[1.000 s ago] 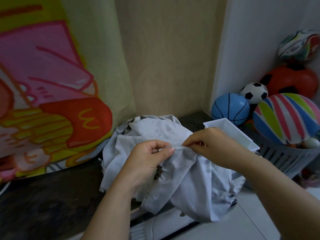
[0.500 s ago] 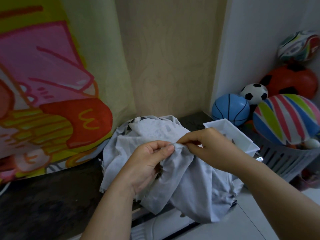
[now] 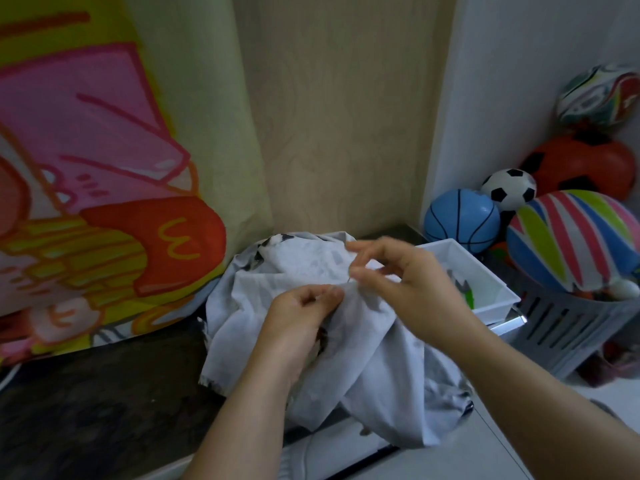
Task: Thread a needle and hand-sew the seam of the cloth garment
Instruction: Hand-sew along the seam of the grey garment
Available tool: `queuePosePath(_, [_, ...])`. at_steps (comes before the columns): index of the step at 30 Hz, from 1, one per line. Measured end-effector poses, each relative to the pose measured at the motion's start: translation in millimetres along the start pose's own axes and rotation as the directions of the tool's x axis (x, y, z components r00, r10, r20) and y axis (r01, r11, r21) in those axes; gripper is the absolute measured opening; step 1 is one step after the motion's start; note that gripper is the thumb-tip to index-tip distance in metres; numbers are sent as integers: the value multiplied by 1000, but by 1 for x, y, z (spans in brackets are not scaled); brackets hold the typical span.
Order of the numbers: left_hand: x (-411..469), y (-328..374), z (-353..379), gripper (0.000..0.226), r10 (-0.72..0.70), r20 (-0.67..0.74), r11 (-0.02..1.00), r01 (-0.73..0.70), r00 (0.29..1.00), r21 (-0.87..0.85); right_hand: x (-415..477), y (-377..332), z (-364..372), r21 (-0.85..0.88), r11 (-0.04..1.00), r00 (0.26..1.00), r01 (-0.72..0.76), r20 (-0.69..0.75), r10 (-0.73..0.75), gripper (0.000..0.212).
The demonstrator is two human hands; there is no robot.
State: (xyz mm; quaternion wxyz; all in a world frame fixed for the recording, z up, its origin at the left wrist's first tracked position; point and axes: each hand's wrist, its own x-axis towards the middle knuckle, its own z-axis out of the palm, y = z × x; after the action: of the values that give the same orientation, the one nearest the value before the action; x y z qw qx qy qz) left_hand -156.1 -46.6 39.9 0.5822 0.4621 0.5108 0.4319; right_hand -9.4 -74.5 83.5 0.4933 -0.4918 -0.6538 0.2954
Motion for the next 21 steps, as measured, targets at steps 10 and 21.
queuePosePath(10, [14,-14,-11,46,251,-169,823,-118,953,555,1,-54,-23,922,133,894,-363,305,328,16])
queuePosePath(21, [9,-6,-9,5,287,-55,891,-245,956,382,4,5,-15,322,797,859,-510,232,456,4])
